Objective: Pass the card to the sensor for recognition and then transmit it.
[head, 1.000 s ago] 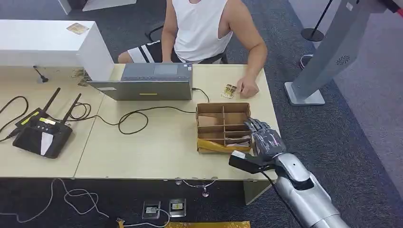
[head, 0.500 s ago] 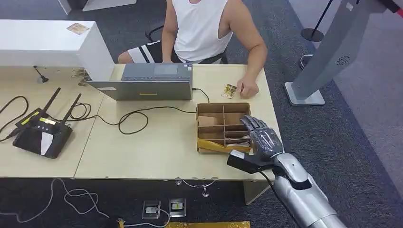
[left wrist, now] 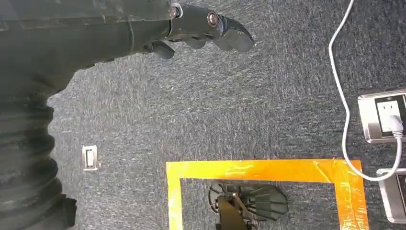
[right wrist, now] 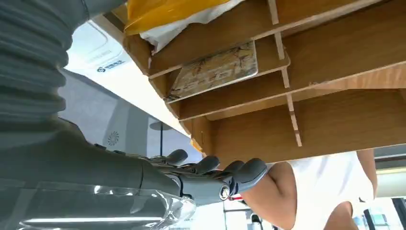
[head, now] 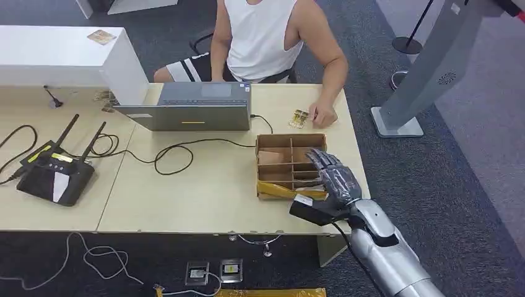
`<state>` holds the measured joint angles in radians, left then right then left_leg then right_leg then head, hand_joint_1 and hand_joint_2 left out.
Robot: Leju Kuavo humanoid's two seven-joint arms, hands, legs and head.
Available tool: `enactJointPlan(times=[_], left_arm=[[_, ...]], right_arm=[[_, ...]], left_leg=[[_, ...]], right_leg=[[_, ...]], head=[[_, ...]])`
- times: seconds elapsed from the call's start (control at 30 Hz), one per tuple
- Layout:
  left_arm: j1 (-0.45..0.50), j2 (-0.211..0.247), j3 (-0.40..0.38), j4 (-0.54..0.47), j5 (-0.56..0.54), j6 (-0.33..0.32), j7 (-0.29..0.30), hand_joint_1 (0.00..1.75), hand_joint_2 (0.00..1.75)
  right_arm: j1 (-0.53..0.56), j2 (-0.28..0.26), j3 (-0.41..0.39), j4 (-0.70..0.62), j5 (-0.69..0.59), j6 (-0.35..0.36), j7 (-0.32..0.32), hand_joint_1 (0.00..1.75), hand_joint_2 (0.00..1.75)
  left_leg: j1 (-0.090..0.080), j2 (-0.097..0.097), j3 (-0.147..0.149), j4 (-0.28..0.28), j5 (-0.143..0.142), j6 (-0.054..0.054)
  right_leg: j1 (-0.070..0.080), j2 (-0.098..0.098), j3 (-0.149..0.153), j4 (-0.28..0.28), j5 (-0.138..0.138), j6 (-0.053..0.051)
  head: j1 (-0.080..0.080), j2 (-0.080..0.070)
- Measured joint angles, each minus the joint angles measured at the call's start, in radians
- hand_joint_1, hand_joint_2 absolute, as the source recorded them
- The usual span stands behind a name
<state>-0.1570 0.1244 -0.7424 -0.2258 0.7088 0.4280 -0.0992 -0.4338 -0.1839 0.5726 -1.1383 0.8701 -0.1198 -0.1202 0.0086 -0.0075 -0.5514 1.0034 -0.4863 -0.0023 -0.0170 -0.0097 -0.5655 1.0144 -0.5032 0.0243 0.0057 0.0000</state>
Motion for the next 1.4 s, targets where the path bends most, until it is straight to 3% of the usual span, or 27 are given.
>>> enactJointPlan(times=[0.3, 0.33, 0.4, 1.4], left_arm=[[-0.001, 0.000, 0.000, 0.000, -0.004, -0.001, 0.000, 0.00, 1.75], [-0.001, 0.000, 0.000, 0.000, -0.004, -0.001, 0.000, 0.00, 1.75], [-0.002, 0.000, 0.000, 0.000, -0.005, -0.001, 0.000, 0.00, 1.75], [-0.001, 0.000, 0.000, 0.000, 0.001, -0.003, 0.000, 0.00, 1.75]], right_arm=[[-0.008, 0.019, 0.000, 0.001, -0.002, 0.001, 0.000, 0.00, 1.75], [-0.010, 0.020, 0.000, 0.002, -0.002, 0.001, 0.000, 0.51, 1.75], [-0.013, 0.024, 0.000, 0.006, -0.002, 0.001, -0.002, 1.75, 1.75], [-0.033, 0.027, 0.002, 0.018, -0.042, 0.064, 0.024, 1.75, 1.75]], left_leg=[[0.000, 0.000, 0.000, 0.000, 0.000, 0.000], [0.000, 0.000, 0.000, 0.000, 0.000, 0.000], [0.000, 0.000, 0.000, 0.000, 0.000, 0.000], [0.000, 0.000, 0.000, 0.000, 0.000, 0.000]], right_leg=[[0.000, 0.000, 0.000, 0.000, 0.000, 0.000], [0.000, 0.000, 0.000, 0.000, 0.000, 0.000], [0.000, 0.000, 0.000, 0.000, 0.000, 0.000], [0.000, 0.000, 0.000, 0.000, 0.000, 0.000]], head=[[0.000, 0.000], [0.000, 0.000], [0.000, 0.000], [0.000, 0.000]])
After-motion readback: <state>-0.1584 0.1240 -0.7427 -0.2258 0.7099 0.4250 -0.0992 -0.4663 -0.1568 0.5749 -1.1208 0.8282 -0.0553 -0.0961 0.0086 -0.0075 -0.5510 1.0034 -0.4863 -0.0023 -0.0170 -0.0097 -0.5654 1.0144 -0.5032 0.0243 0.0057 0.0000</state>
